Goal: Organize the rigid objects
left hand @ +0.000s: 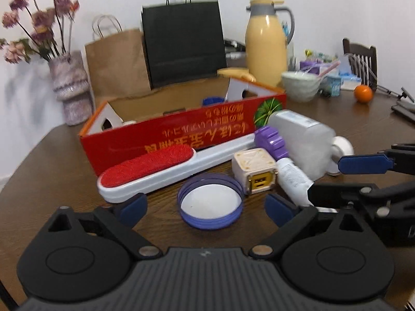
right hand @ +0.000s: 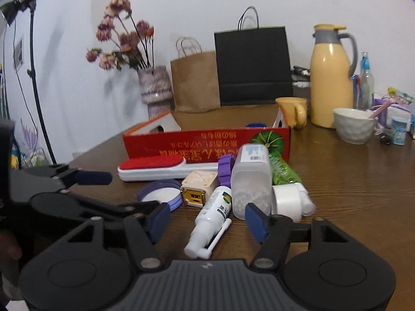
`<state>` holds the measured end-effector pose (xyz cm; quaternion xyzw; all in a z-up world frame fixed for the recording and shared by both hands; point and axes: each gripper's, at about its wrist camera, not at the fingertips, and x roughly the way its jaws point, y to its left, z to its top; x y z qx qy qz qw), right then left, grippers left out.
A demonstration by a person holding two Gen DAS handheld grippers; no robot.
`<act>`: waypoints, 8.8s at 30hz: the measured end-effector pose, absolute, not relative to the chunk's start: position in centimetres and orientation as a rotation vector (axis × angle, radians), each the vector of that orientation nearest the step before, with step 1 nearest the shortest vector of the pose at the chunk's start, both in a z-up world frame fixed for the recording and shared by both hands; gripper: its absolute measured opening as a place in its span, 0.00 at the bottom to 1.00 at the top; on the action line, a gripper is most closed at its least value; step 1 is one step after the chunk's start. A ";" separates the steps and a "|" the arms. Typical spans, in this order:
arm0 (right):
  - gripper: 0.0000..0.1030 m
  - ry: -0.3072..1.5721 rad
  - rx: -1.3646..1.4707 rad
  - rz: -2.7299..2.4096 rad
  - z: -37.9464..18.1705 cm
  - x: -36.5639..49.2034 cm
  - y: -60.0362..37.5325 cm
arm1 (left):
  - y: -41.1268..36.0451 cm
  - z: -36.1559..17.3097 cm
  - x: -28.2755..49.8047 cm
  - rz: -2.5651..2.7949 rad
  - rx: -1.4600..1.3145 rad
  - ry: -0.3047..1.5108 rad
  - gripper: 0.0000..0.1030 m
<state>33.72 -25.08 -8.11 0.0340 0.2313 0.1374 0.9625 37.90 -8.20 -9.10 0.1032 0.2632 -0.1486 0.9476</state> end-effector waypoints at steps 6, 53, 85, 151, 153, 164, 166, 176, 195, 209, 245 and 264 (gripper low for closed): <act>0.39 0.539 0.048 0.294 -9.4 36.6 -24.5 | -8.1 -10.0 40.4 -0.345 0.150 0.623 0.65; 0.35 0.278 0.010 0.325 -2.1 13.9 -25.2 | -2.7 0.4 11.1 -0.172 0.023 0.189 0.64; 0.35 0.189 -0.042 0.380 -0.9 5.0 -23.1 | -2.9 -0.5 3.8 -0.133 0.020 0.114 0.64; 0.86 0.369 0.025 0.240 10.3 45.2 -29.5 | 0.4 6.6 53.9 -0.120 -0.093 0.451 0.97; 0.90 0.296 0.012 0.205 9.8 41.7 -29.9 | 1.0 7.6 50.0 -0.105 -0.080 0.368 0.98; 0.91 0.123 0.004 0.233 5.1 27.4 -27.4 | 2.6 7.3 31.6 -0.016 -0.080 0.174 1.00; 0.91 0.108 -0.005 0.262 4.6 25.7 -26.5 | 2.4 6.3 29.2 -0.003 -0.042 0.160 1.00; 0.97 0.077 -0.045 0.301 3.8 20.8 -23.4 | 3.9 4.2 22.5 -0.073 -0.150 0.156 1.00; 0.97 0.117 0.004 0.334 -2.7 16.1 -25.9 | 2.5 0.5 13.6 0.063 -0.044 0.085 1.00; 0.98 0.012 0.053 0.270 -2.3 5.2 -25.6 | 0.7 -1.6 4.2 0.043 -0.015 0.096 1.00; 0.27 0.487 0.012 0.200 -8.1 36.5 -31.3 | -13.6 -8.7 40.7 -0.275 0.106 0.575 0.78; 0.47 0.483 0.066 0.196 -8.1 33.9 -31.4 | -8.9 -8.9 33.1 -0.231 -0.053 0.618 0.38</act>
